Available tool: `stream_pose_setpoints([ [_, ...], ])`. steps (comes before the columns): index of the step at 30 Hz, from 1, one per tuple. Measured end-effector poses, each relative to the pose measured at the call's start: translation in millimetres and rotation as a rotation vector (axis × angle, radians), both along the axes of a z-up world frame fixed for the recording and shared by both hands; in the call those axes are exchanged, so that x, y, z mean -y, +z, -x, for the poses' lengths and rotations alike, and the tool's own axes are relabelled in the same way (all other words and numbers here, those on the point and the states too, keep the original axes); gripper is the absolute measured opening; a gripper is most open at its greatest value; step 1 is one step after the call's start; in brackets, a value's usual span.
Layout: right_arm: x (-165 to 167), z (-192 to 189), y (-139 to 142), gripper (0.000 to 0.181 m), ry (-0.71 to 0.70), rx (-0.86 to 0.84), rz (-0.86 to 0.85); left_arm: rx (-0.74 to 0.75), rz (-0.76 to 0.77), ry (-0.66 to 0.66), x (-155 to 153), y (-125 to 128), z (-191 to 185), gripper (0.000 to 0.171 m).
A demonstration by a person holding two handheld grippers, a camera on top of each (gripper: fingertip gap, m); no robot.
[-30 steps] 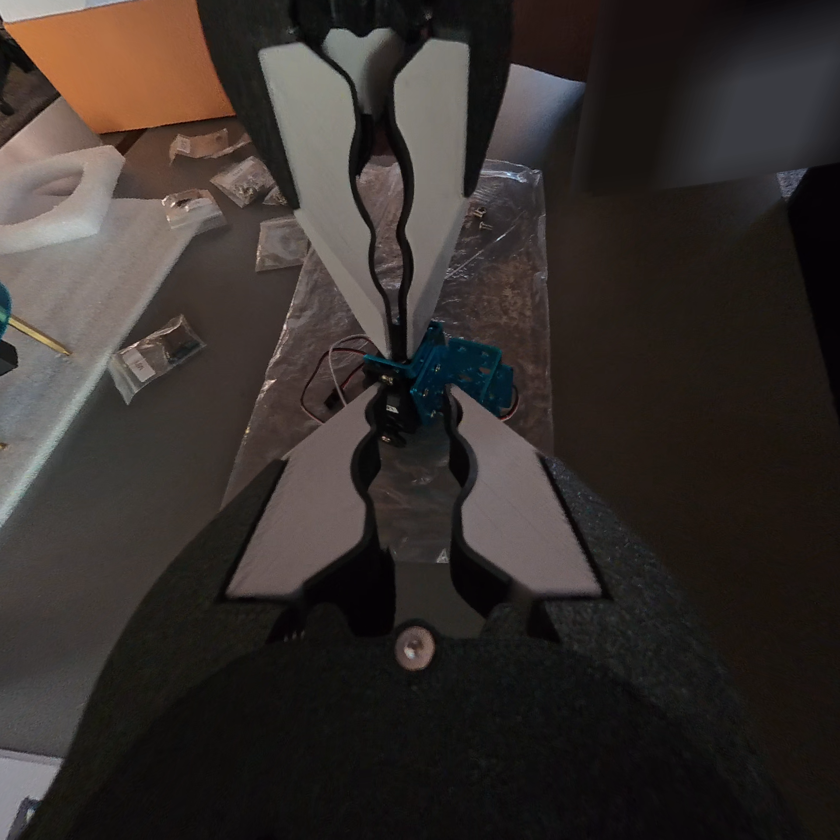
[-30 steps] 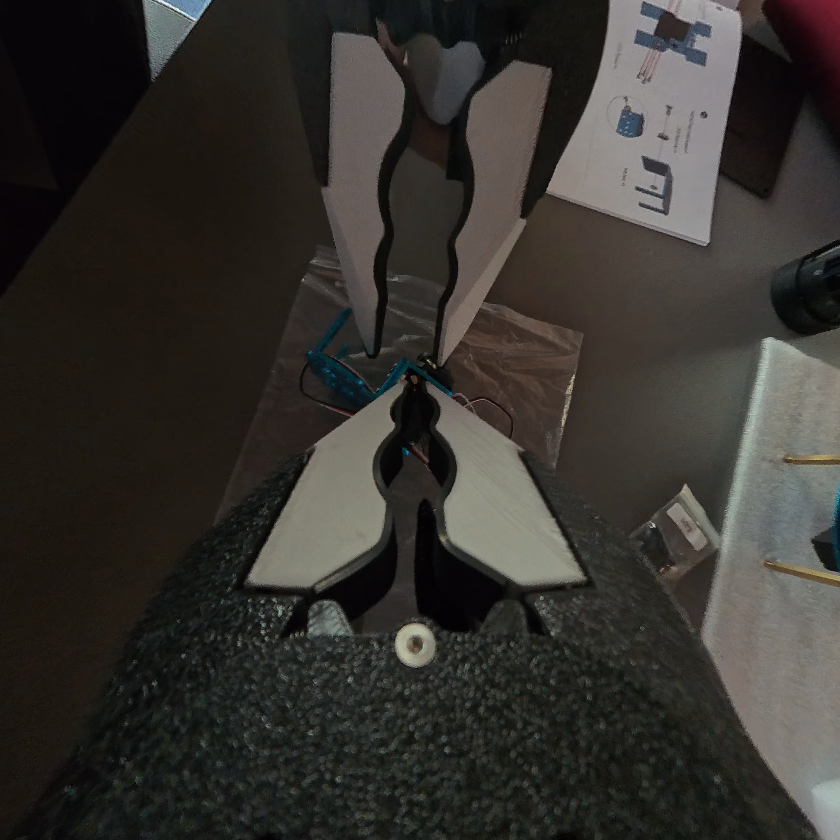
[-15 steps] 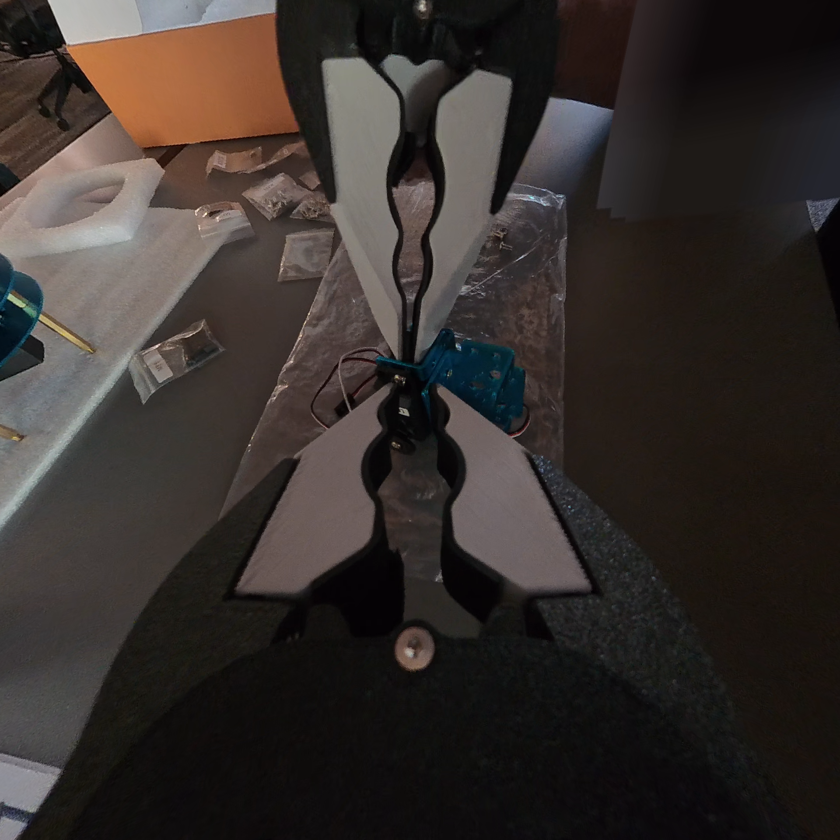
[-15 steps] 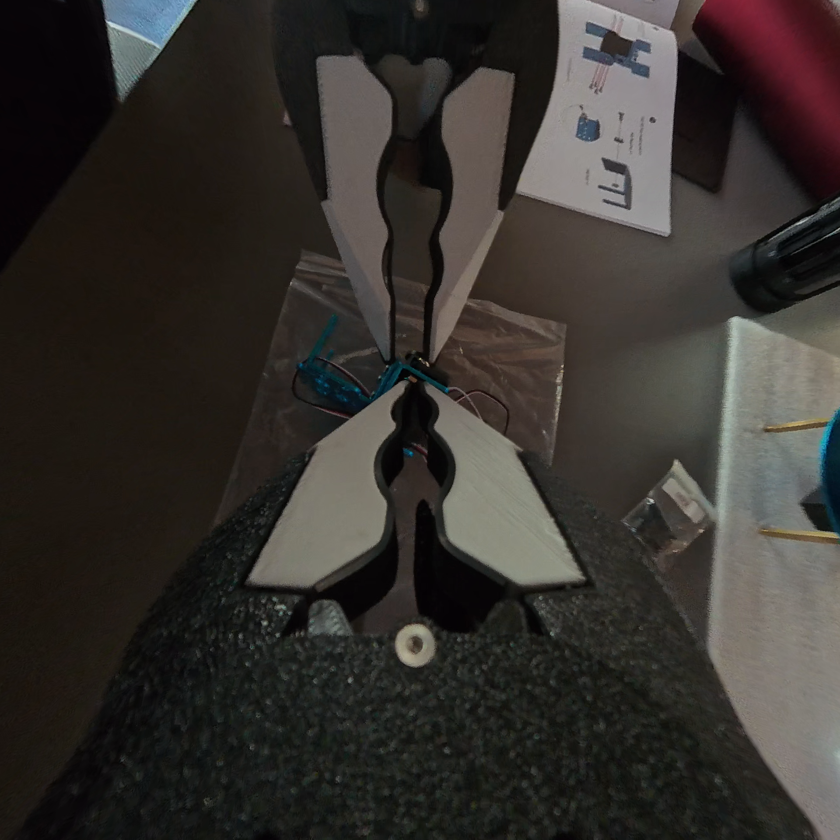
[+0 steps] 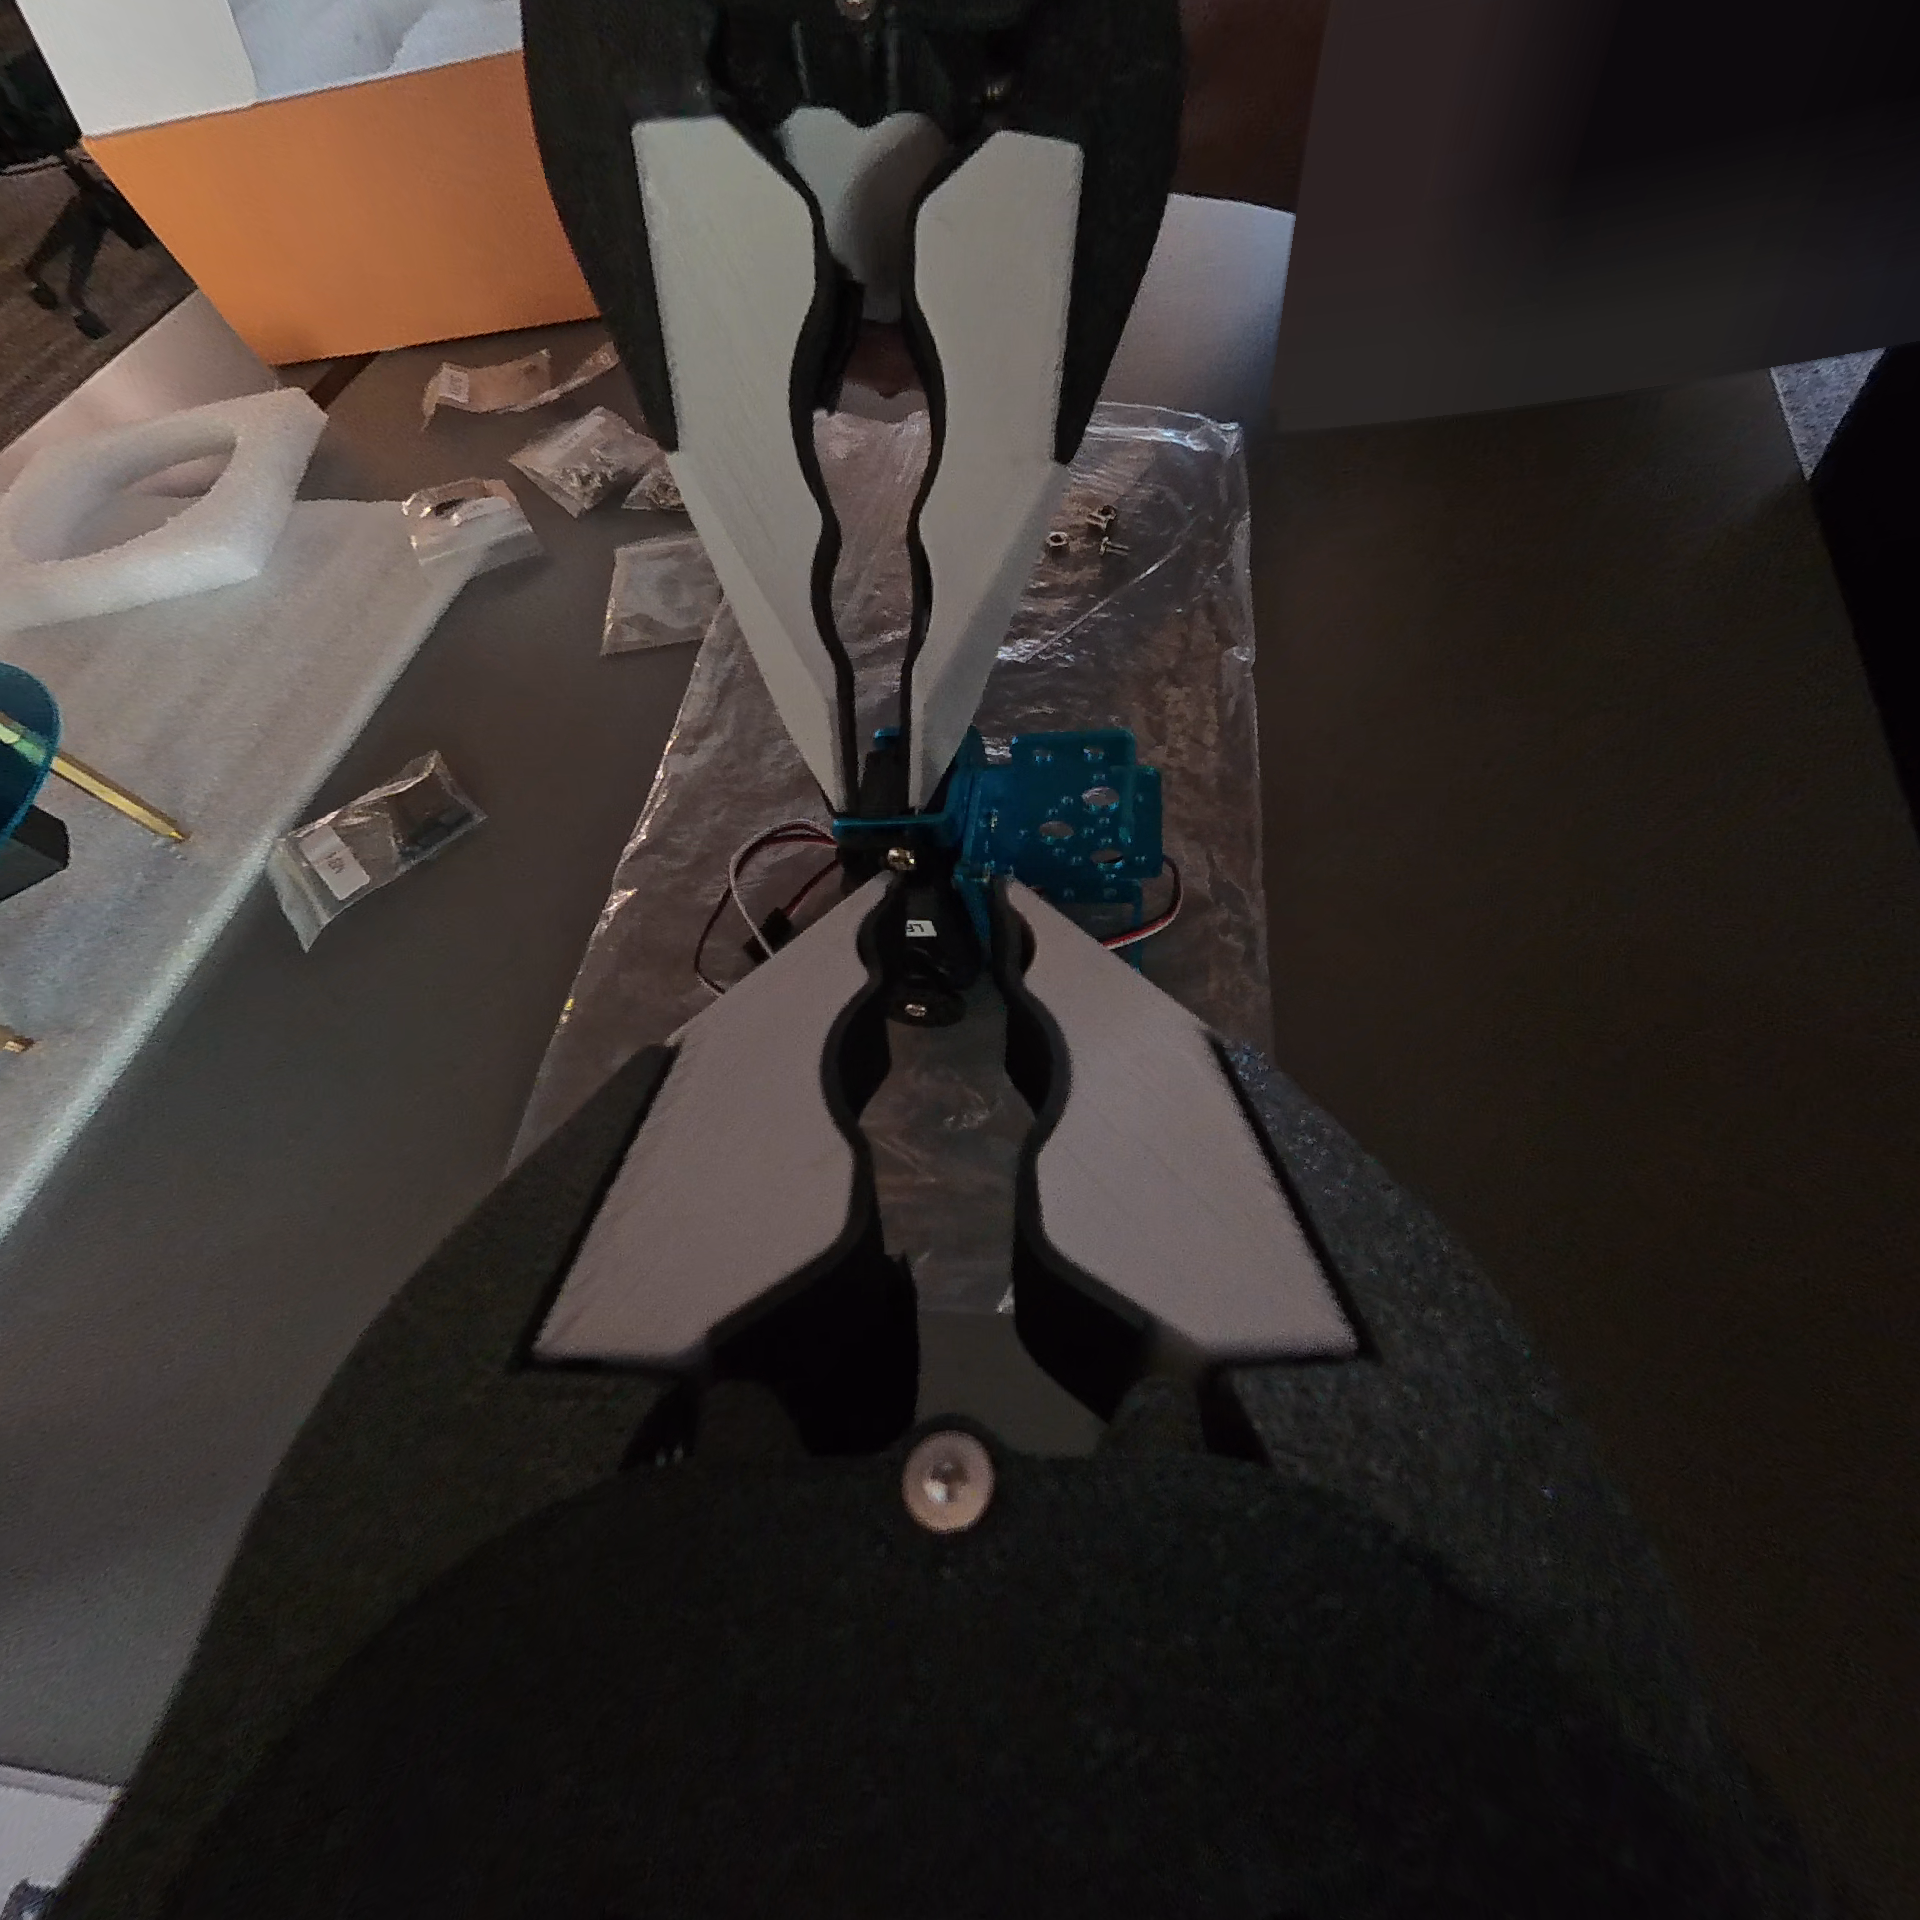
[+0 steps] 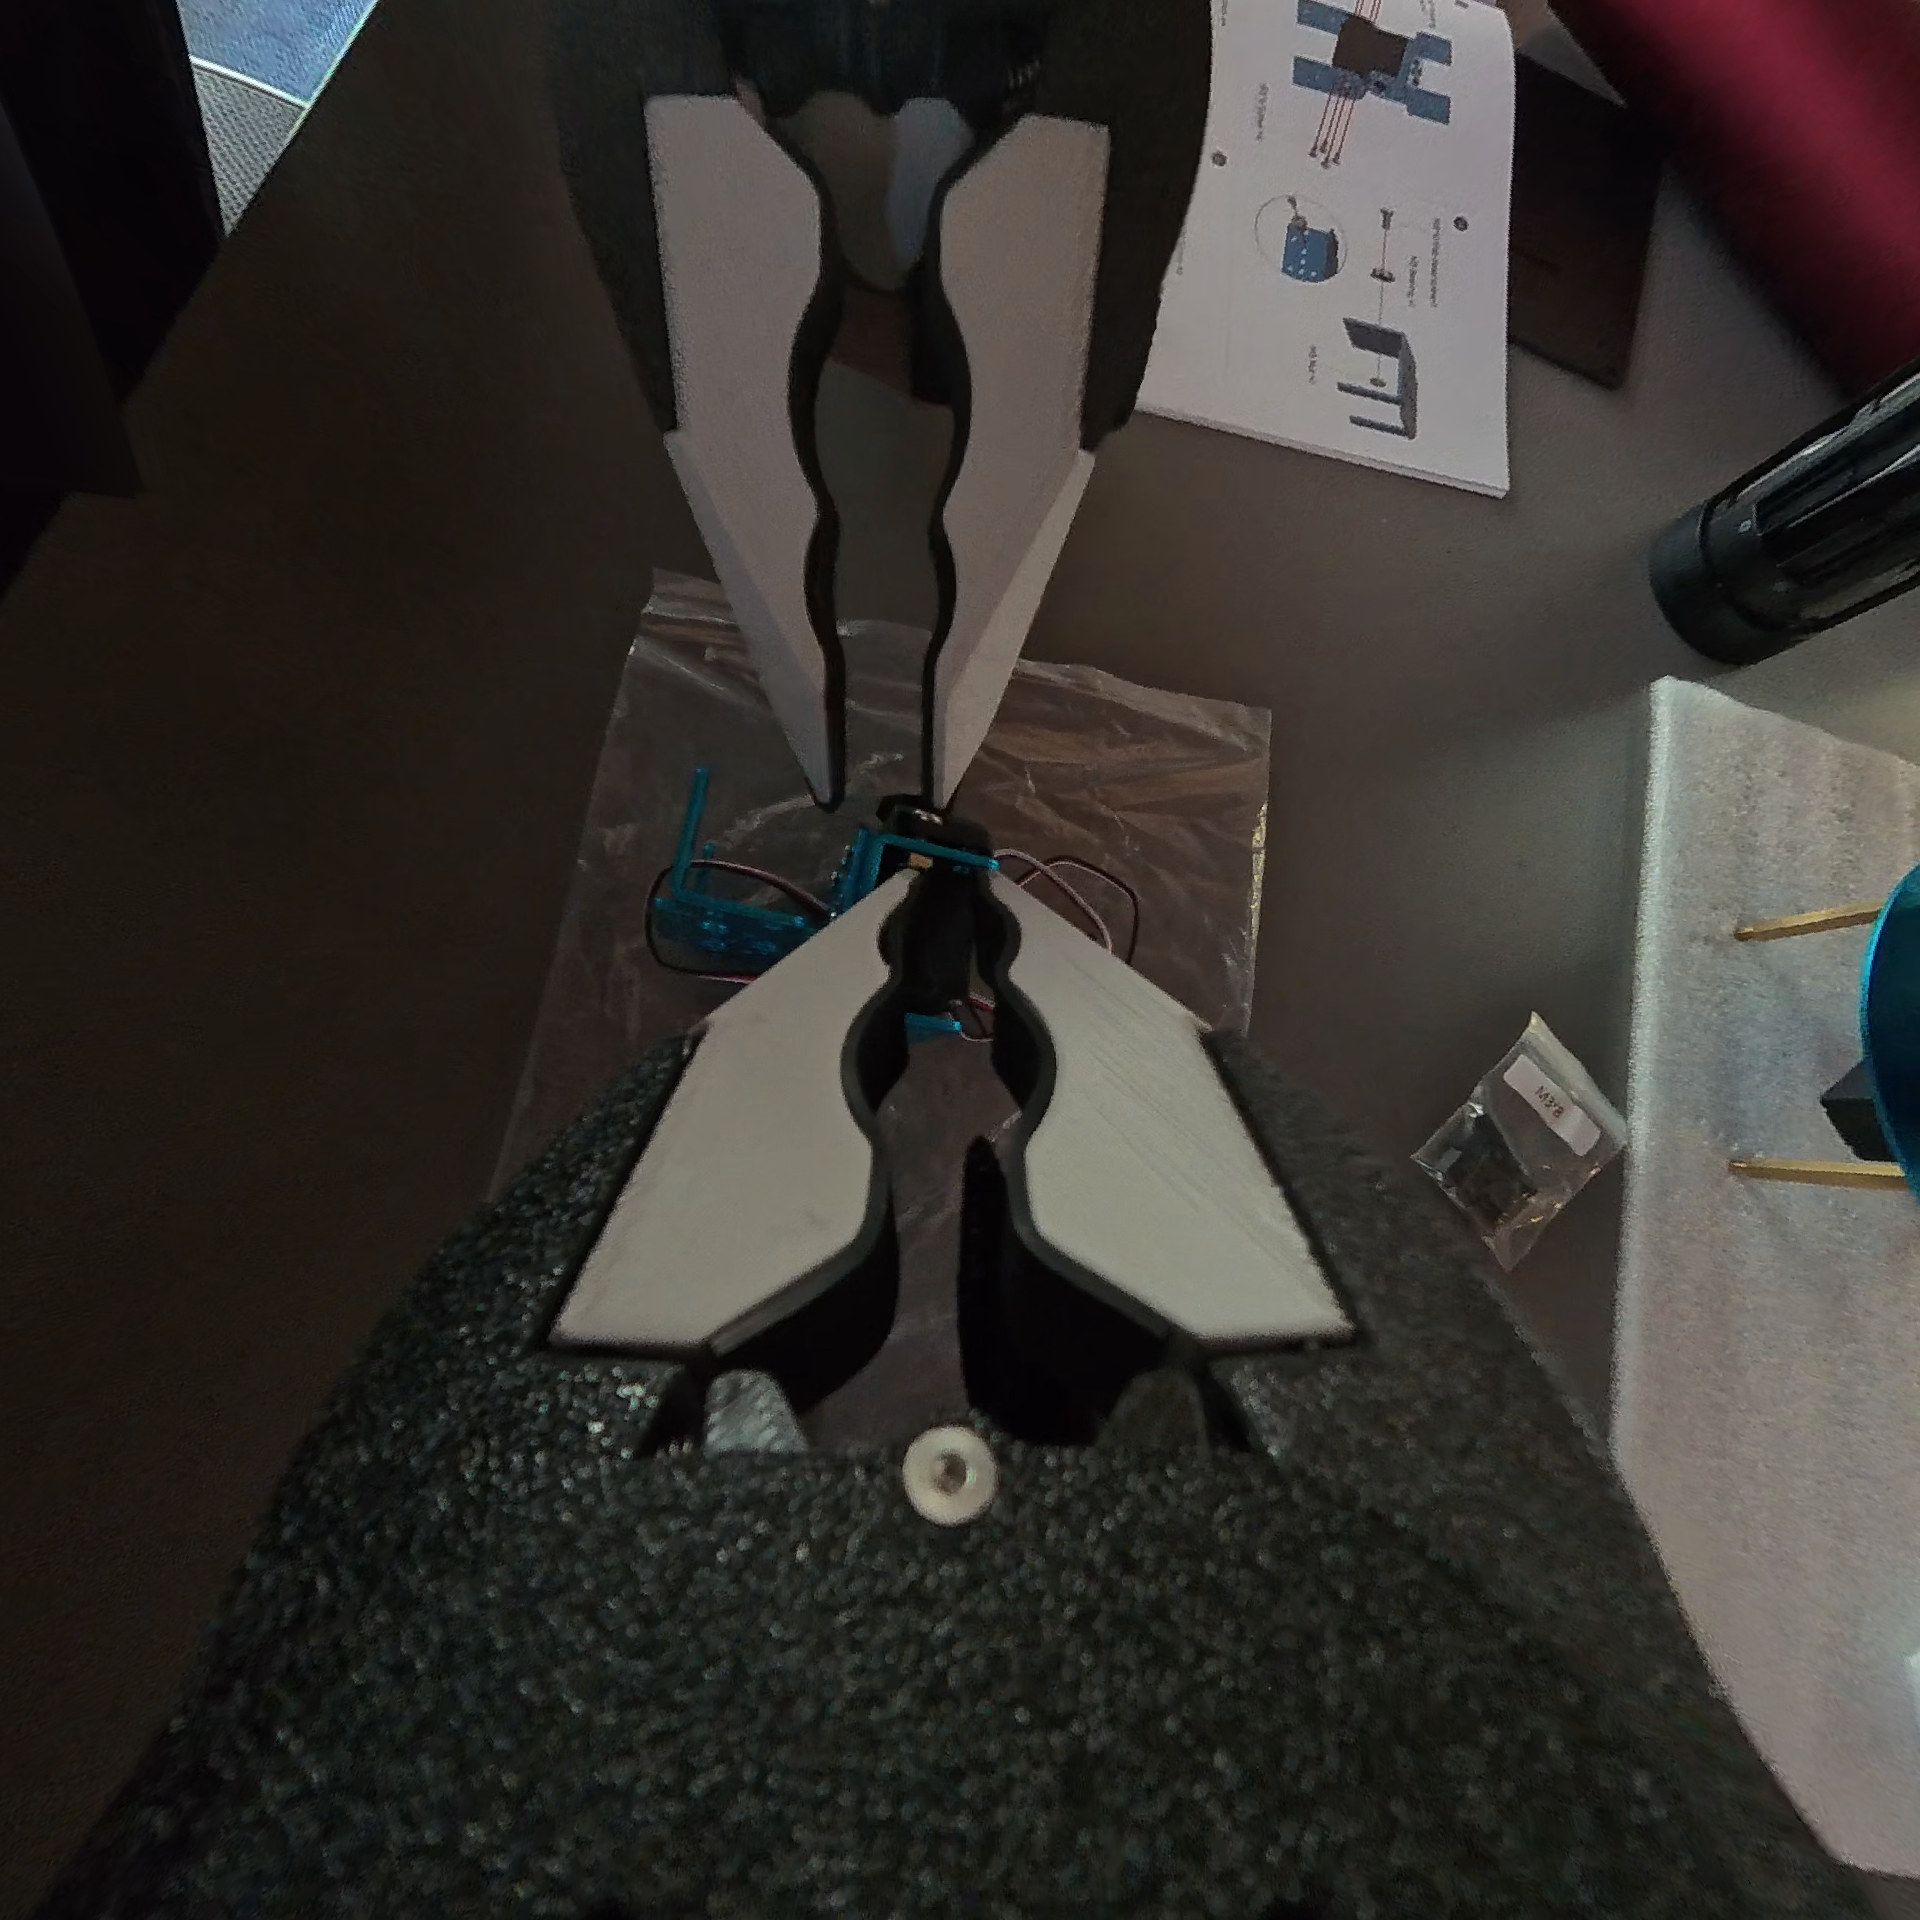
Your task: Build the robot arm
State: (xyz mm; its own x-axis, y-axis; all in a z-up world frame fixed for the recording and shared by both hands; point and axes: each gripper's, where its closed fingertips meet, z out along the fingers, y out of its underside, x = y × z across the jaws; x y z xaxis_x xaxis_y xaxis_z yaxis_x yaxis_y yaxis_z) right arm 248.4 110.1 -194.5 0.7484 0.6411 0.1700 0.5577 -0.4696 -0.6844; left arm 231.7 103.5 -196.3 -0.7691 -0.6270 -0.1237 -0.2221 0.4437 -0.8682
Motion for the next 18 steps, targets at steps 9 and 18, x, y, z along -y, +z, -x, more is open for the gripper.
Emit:
stream_pose_setpoints([
  [9, 1.3, -2.0, -0.5, 0.006, -0.007, -0.040, 0.022, -0.007, 0.020, -0.009, 3.6, 0.5, 1.2, 0.016],
  [18, 2.4, 0.5, -1.5, 0.001, -0.006, -0.233, 0.096, 0.026, 0.003, -0.010, -0.2, 2.5, -0.9, 0.017],
])
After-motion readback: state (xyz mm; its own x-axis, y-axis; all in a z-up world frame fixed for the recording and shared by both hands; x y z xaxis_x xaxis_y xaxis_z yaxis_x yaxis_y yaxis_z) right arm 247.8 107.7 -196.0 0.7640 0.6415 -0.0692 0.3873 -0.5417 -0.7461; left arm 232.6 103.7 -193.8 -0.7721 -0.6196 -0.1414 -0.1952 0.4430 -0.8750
